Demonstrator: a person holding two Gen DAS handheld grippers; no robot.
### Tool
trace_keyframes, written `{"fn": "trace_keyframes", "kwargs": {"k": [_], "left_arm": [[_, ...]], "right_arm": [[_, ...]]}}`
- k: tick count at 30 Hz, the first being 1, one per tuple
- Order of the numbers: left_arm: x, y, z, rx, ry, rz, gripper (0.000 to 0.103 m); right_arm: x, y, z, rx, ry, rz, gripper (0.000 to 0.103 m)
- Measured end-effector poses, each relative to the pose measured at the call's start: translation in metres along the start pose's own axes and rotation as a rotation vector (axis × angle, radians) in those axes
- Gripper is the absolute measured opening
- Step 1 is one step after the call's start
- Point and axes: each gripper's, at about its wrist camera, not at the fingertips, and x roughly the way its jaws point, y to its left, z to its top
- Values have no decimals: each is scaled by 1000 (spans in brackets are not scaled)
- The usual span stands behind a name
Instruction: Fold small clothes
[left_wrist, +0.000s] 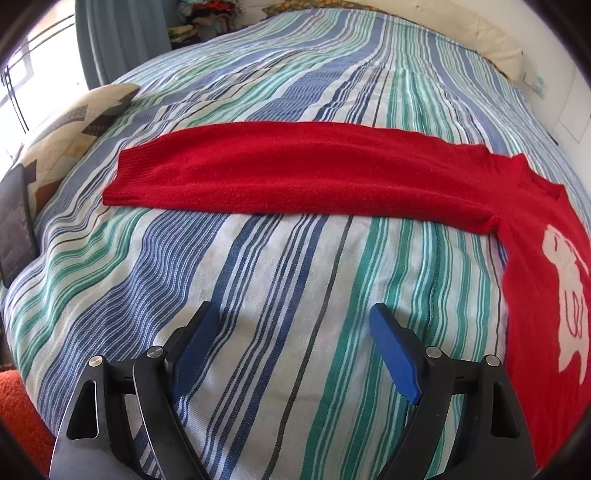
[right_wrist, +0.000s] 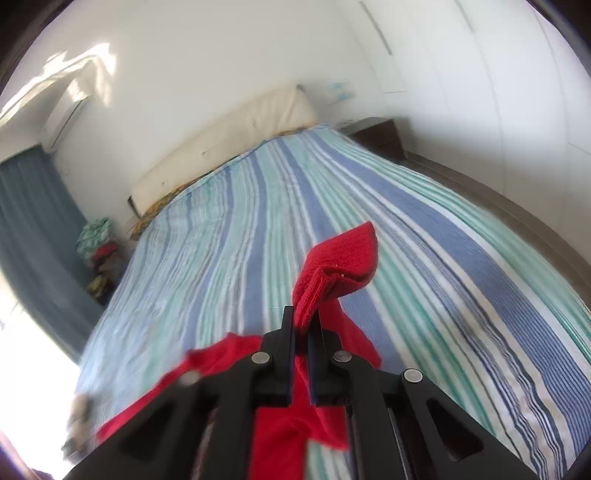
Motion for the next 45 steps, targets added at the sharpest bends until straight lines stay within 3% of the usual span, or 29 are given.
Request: {"fn": "trace_keyframes", "kwargs": {"k": [5,6,8,9,10,14,18,20,21,26,28,30,34,35,37,39,42,45], "left_arm": [[0,2,-3,10,-3,6,85],[0,2,-3,12,-4,7,86],[1,1,-4,19,-6,15,86],[1,0,-4,24,-7,20,86],[1,-1,-4,28,-8,23,87],[4,-1,-3,29,-3,29,89],[8,-3,-1,21,0,39,92],[10,-5,-2,27,-4,51,93],[10,-6,-2,33,-8,58,93],[10,-7,-6,51,-27,75,94],[10,-7,-8,55,-29,73,94],[9,-6,-9,57,-29,70,95],[11,-7,-7,53,-23,74,96],[12,-7,-7,52,-21,75,96],[12,-7,-6,49,-20,75,96],[12,-7,-6,49,-22,75,96],[12,-7,-7,52,-28,77,96],[11,-8,-9,56,-36,83,96]], "right_arm": [[67,134,-18,-181,102,204,5],[83,153,-28,-195,139,255,9],[119,181,-54,-185,268,377,31],[134,187,-67,-159,343,428,65],[143,190,-79,-130,388,470,75],[149,166,-86,-43,388,537,75],[137,100,-61,-13,343,379,73],[137,64,-55,32,364,311,59],[143,49,-54,54,386,296,51],[172,15,-98,38,570,217,50],[185,4,-124,-50,621,78,46],[198,-22,-142,-97,653,-138,42],[164,-27,-122,-109,488,-178,43],[153,-16,-117,-150,457,-131,45],[135,11,-120,-305,439,-84,72],[127,34,-140,-510,437,-108,82],[138,46,-182,-783,476,-204,81],[150,40,-190,-828,425,-272,79]]}}
